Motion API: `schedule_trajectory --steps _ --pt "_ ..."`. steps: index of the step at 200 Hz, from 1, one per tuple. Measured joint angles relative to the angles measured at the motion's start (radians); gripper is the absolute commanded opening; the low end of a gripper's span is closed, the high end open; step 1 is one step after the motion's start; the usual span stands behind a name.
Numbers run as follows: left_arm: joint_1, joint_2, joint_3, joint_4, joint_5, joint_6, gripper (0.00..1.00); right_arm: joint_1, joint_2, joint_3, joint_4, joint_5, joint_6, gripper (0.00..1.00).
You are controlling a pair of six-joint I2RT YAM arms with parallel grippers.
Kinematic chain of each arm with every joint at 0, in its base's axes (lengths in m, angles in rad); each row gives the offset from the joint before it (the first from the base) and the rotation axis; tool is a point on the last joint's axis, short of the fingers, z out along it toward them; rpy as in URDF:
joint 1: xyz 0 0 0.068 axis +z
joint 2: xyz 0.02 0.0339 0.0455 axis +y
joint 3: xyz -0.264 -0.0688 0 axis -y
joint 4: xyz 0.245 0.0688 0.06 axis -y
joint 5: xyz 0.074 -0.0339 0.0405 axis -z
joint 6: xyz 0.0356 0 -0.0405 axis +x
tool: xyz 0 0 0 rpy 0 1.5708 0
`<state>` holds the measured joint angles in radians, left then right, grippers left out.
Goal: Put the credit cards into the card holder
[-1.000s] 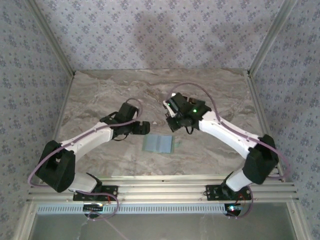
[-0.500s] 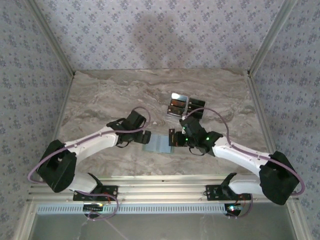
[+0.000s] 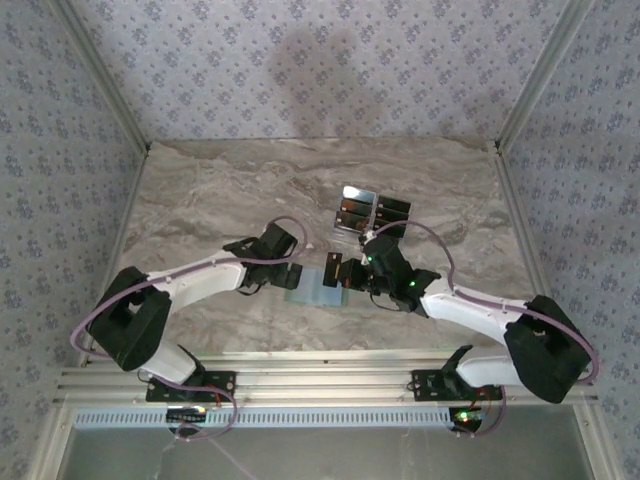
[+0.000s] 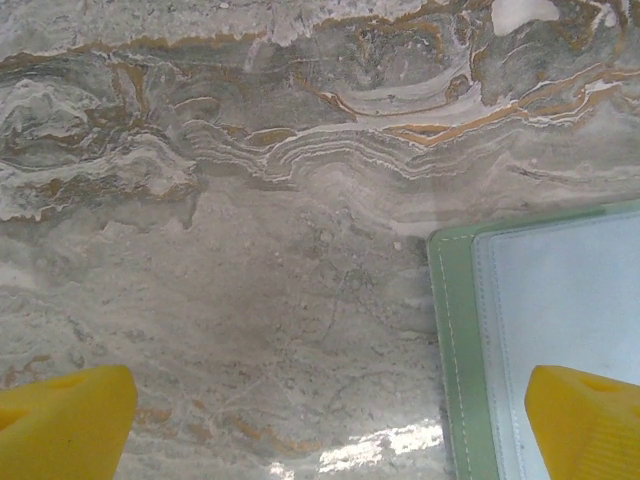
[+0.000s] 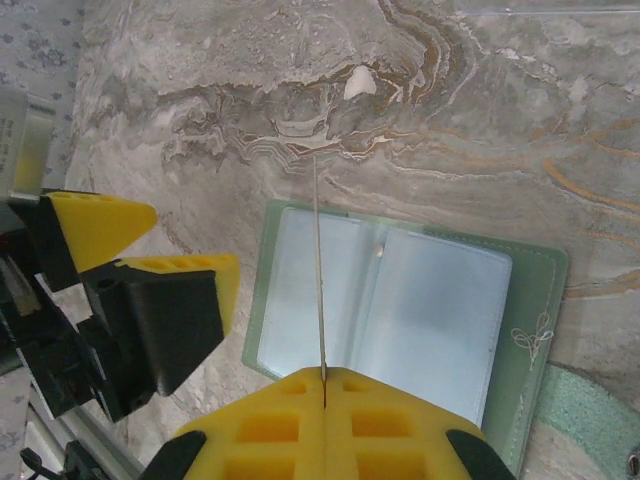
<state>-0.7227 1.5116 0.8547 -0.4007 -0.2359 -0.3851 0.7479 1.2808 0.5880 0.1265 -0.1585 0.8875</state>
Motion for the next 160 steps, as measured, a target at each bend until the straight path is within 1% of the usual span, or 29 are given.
schedule_trajectory --steps 44,81,160 --pt "-0.013 0.052 0.0 0.013 -0.005 0.0 1.0 -0.008 0.04 -0.029 0.07 -0.035 0.03 0.0" --pt "-0.017 0.087 0.0 0.014 -0.049 -0.01 1.0 -0.009 0.059 -0.051 0.113 -0.056 0.045 0.0" --pt "-0.026 0.094 -0.003 0.015 -0.095 -0.058 1.0 -0.009 0.092 -0.109 0.238 -0.082 0.085 0.0"
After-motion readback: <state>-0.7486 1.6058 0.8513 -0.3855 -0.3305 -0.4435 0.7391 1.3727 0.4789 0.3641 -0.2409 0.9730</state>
